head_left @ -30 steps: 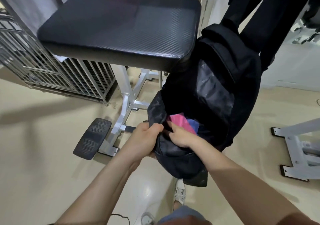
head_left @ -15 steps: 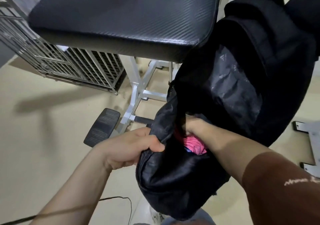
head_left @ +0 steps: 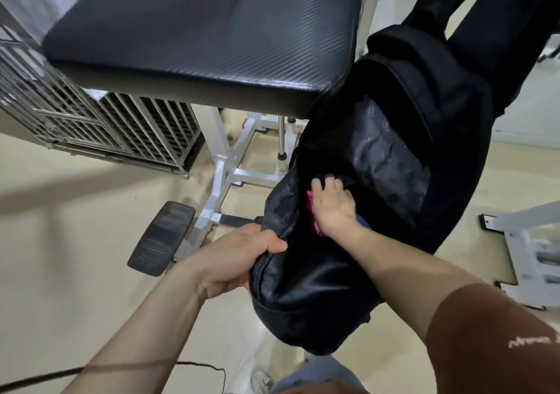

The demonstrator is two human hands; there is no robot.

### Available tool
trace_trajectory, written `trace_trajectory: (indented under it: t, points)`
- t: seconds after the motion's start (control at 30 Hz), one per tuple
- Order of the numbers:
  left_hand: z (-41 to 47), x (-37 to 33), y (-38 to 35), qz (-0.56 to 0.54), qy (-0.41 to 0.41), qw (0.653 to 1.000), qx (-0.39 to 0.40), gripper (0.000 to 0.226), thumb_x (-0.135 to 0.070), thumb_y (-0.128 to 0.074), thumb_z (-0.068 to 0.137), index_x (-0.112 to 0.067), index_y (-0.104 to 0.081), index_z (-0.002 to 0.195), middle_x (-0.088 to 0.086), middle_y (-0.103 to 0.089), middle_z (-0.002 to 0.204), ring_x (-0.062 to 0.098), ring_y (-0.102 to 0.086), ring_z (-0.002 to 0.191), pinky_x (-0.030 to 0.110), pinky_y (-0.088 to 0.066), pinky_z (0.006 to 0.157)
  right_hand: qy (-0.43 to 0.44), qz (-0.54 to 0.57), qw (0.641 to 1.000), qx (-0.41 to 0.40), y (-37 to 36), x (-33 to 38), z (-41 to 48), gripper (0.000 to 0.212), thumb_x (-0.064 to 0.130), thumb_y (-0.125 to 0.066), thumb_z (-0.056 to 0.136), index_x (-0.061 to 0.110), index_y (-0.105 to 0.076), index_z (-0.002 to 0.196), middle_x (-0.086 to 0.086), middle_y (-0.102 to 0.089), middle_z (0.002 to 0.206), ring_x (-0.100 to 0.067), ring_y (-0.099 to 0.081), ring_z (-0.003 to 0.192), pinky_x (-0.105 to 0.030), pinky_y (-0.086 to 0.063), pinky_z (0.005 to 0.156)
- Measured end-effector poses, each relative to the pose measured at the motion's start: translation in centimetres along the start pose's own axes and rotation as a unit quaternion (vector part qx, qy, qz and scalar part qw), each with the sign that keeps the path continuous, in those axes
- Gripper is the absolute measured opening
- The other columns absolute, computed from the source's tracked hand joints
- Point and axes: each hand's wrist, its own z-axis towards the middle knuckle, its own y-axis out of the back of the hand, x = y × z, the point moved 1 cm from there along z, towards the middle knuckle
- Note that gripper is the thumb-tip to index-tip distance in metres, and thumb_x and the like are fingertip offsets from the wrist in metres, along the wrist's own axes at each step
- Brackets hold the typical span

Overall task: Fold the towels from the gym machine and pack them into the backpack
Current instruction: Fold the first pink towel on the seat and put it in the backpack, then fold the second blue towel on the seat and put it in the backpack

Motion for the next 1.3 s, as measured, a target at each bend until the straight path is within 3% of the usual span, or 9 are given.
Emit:
trace_trajectory:
  t: [0.1,0.23,0.43,0.63,0.73,0.87,1.0,1.1,1.3]
  points:
    - [-0.7,0.0,0.3,-0.007,-0.002,1.000,0.005,0.048,-0.024,-0.064,0.067,0.010,-0.063,0.100,0.035,-0.061,0.115,0.043,-0.057,0.102,0.066,-0.033,0.100,0.037,0.067,0.985,0.157,-2.6,0.8,-1.5,0.051,0.019,-0.053,0.090,0.010,-0.039,0.138,-0.015,-0.045,0.136,-0.034,-0.051,0.121,-0.040,-0.046,0.094]
    - [-1.4,0.4,0.8,-0.008,-0.001,1.000,-0.003,0.049,-0.027,-0.066,0.064,0.006,-0.066,0.101,0.030,-0.064,0.115,0.040,-0.059,0.102,0.065,-0.032,0.103,-0.022,0.092,0.932,0.350,-5.3,-0.3,-2.9,0.069,0.033,-0.044,0.096,0.010,-0.011,0.152,-0.020,-0.029,0.154,-0.033,-0.035,0.138,-0.033,-0.032,0.110]
    - [-2.3,0.2,0.3,0.003,-0.018,1.000,-0.026,0.039,-0.041,-0.053,0.094,-0.008,-0.071,0.105,0.014,-0.072,0.109,0.032,-0.067,0.106,0.053,-0.043,0.103,0.006,0.242,0.956,0.163,-1.1,1.9,-3.9,0.045,0.018,-0.047,0.094,0.010,-0.042,0.137,-0.018,-0.053,0.135,-0.034,-0.053,0.120,-0.032,-0.041,0.095]
    - [-2.9,0.1,0.8,0.029,-0.043,0.996,-0.073,0.045,-0.048,-0.045,0.097,-0.012,-0.071,0.105,0.011,-0.075,0.099,0.034,-0.071,0.093,0.051,-0.054,0.081,-0.005,0.508,0.857,0.084,5.3,6.2,-5.5,0.045,0.023,-0.048,0.094,0.017,-0.045,0.139,-0.011,-0.056,0.134,-0.027,-0.051,0.126,-0.040,-0.038,0.109]
    - [-2.9,0.3,0.4,0.055,-0.062,0.990,-0.116,0.027,-0.032,-0.050,0.097,-0.013,-0.070,0.099,0.007,-0.076,0.085,0.023,-0.072,0.073,0.037,-0.059,0.061,0.029,0.487,0.872,0.046,9.5,6.3,-7.0,0.062,0.010,-0.047,0.092,0.025,-0.029,0.149,-0.004,-0.048,0.142,-0.019,-0.048,0.129,-0.030,-0.035,0.110]
    - [-1.1,1.9,0.3,0.056,-0.074,0.977,-0.190,0.014,-0.008,-0.061,0.083,-0.015,-0.063,0.095,0.009,-0.073,0.090,0.024,-0.071,0.078,0.030,-0.058,0.056,0.083,0.375,0.923,0.032,14.0,4.9,-9.0,0.061,0.018,-0.049,0.094,0.029,-0.028,0.150,0.011,-0.056,0.092,-0.010,-0.055,0.080,-0.019,-0.040,0.074]
    - [1.3,2.4,0.3,0.043,-0.063,0.963,-0.257,0.023,-0.010,-0.066,0.076,-0.014,-0.049,0.091,0.013,-0.067,0.096,0.026,-0.067,0.079,0.028,-0.055,0.051,0.109,0.310,0.944,-0.038,18.6,2.9,-9.7,0.053,0.024,-0.049,0.096,0.028,-0.035,0.147,0.010,-0.052,0.118,-0.012,-0.053,0.106,-0.031,-0.043,0.099]
    - [2.8,1.2,-0.4,0.059,-0.057,0.961,-0.265,0.024,-0.014,-0.060,0.079,-0.019,-0.045,0.096,0.010,-0.066,0.094,0.022,-0.063,0.074,0.027,-0.050,0.049,0.121,0.274,0.949,-0.100,22.0,1.2,-8.7,0.049,0.024,-0.049,0.095,0.028,-0.041,0.142,0.007,-0.053,0.133,-0.014,-0.054,0.115,-0.033,-0.044,0.099]
    - [2.2,-6.4,-2.4,0.124,-0.173,0.950,-0.229,0.020,0.003,-0.047,0.083,-0.012,-0.060,0.082,0.004,-0.063,0.072,0.016,-0.056,0.058,0.022,-0.040,0.051,0.134,0.301,0.934,-0.139,27.5,-2.4,-4.4,0.040,0.023,-0.049,0.094,0.031,-0.051,0.132,0.007,-0.067,0.083,-0.012,-0.061,0.083,-0.037,-0.051,0.079]
